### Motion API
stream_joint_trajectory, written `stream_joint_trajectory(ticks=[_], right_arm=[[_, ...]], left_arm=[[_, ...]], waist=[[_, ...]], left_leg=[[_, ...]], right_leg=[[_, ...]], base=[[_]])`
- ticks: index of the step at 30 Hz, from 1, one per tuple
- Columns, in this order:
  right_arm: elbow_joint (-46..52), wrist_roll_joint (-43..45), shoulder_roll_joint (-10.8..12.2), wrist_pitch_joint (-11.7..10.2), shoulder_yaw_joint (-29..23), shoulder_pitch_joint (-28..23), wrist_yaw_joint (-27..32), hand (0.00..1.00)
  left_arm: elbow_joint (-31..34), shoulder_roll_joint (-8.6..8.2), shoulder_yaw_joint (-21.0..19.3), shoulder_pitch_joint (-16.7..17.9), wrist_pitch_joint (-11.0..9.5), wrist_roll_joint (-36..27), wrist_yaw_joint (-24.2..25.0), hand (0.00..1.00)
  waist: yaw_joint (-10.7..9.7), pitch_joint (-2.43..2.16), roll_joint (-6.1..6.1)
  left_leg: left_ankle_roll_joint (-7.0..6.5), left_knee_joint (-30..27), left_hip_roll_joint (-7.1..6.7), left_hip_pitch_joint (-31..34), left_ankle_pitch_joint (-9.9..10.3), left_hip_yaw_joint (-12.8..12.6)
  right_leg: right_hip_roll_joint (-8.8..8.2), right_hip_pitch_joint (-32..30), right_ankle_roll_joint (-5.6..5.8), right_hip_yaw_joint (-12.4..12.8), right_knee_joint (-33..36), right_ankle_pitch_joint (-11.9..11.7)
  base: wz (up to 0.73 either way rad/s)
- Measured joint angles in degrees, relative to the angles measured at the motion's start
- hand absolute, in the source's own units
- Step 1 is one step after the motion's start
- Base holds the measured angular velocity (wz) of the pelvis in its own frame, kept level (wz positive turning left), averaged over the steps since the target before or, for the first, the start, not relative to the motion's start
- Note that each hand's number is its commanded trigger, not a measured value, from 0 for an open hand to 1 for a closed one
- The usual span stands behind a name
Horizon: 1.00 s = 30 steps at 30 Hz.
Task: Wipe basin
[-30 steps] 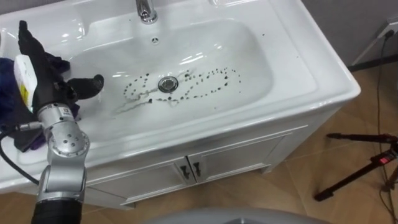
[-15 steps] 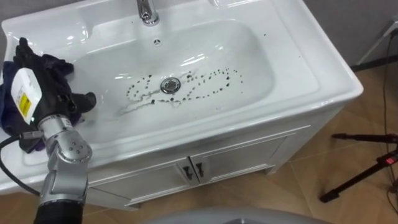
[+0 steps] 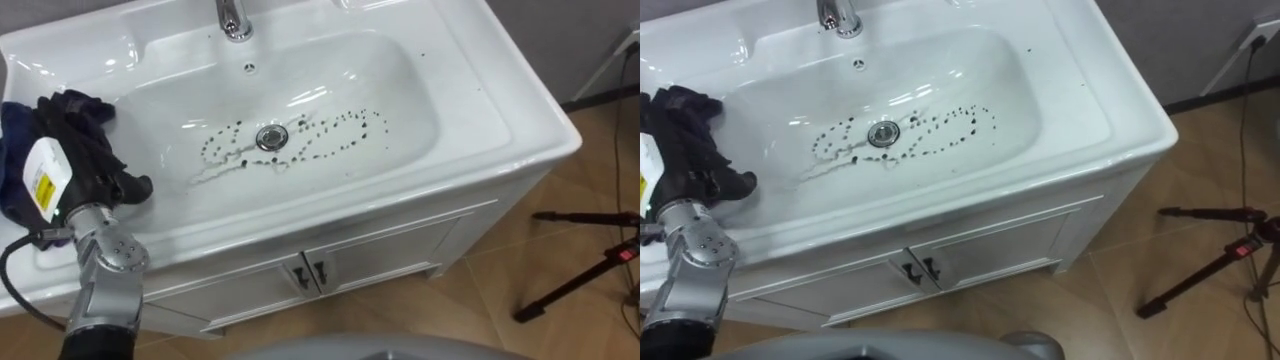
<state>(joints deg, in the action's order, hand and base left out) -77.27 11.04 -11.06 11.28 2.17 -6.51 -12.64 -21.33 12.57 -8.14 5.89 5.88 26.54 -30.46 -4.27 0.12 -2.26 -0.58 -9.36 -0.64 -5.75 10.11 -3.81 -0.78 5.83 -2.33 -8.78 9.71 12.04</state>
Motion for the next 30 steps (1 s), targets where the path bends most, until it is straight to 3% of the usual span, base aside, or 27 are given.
stream_joint_trajectory(ticks=[14,22,30], right_arm=[[-0.61,-2.46,-0.02,0.1,-0.02,0.5,1.6,0.0],[-0.3,-3.75,-0.1,0.16,-0.05,0.86,2.07,0.0],[0.57,-3.68,-0.44,0.95,-0.06,0.9,1.92,0.0]], left_arm=[[-3.56,0.0,-0.01,-0.45,0.07,1.77,-3.16,0.0],[-3.55,0.0,-0.03,-0.02,0.43,1.78,-4.19,0.0],[-3.54,0.0,-1.18,0.07,1.27,2.45,-4.44,0.0]], waist=[[0.02,-0.03,0.16],[0.24,-0.54,0.25],[2.09,-0.86,0.4]], left_leg=[[0.0,0.01,-0.01,-0.17,0.0,-0.01],[0.0,0.01,-0.02,-0.08,0.0,-0.1],[0.0,0.01,0.02,0.06,0.0,-0.05]], right_leg=[[0.05,0.03,-0.04,0.09,0.08,-0.02],[0.15,0.04,-0.04,-0.24,0.04,-0.02],[0.02,-0.2,-0.07,-0.12,0.17,-0.04]], base=[[0.0],[0.0],[0.0]])
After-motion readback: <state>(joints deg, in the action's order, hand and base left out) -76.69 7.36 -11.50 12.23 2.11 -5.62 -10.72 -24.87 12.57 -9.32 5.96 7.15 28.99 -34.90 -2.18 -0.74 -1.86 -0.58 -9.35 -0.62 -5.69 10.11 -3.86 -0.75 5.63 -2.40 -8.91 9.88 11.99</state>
